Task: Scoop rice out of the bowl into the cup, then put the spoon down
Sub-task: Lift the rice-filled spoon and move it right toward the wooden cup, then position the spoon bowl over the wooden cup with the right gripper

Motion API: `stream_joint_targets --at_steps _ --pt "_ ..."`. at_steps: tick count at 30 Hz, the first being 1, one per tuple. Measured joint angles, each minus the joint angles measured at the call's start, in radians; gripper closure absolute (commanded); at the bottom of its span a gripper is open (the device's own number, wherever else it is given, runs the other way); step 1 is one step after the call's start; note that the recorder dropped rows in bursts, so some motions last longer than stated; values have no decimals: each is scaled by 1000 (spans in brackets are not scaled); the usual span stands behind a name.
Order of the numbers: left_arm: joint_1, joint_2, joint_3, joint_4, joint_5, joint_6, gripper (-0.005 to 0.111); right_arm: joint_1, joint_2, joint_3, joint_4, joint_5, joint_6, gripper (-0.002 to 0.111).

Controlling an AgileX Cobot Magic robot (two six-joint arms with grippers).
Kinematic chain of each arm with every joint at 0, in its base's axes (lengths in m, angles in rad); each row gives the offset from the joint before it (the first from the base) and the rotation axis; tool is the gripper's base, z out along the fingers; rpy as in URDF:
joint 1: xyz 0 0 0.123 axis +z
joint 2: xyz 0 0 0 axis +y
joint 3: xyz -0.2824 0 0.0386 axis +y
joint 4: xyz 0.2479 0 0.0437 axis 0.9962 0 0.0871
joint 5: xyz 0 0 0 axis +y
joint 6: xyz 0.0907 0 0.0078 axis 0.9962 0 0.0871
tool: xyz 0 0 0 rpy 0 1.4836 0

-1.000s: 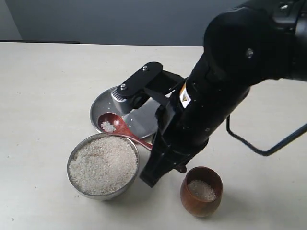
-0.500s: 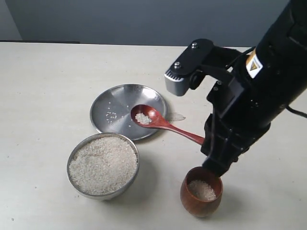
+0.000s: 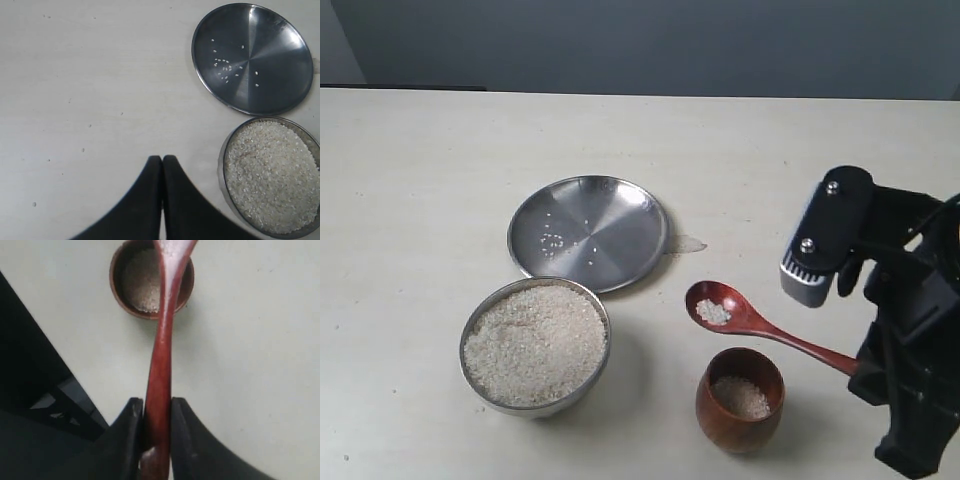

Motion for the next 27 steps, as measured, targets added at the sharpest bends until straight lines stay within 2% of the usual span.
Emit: stream_joint_targets --at_steps 7,27 --pt "0 0 0 0 0 0 106 0 -59 125 -76 -12 77 109" --pt "0 0 0 0 0 0 106 0 -73 163 -163 -37 165 109"
